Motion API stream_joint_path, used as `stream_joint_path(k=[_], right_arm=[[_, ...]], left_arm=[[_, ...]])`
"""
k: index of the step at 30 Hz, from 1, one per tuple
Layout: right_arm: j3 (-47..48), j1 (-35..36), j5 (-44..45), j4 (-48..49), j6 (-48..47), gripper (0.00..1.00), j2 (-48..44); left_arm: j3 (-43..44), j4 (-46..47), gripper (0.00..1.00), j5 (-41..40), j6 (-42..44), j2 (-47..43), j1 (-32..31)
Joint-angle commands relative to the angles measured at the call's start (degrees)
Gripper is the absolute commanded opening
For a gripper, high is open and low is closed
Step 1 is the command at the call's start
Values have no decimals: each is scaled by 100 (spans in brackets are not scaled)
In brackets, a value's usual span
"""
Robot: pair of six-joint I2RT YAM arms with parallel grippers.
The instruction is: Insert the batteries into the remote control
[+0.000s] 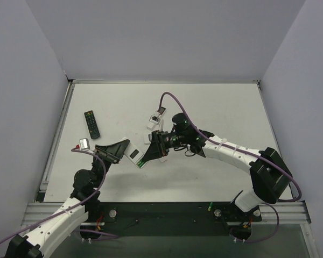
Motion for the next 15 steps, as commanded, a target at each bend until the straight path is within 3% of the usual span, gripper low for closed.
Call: stream_joint_path(k=[1,2,6,11,15], right_arm=[[-88,-19,346,591,-39,0,-253],[-88,-63,338,688,40,0,-254],[-88,-124,302,917,234,0,-262],[-71,-168,250,1128,401,0,-245],[-45,-177,232,1128,427,0,-210]], left_arm=[[-709,-48,55,274,-133,-438,-79],[-656,-164,64,414,-98,-491,-79],[-559,-551,79,494,43,-676,-79],[-480,-860,82,652,122,-562,-79],[-375,-737,75,731,245,-194,-88]])
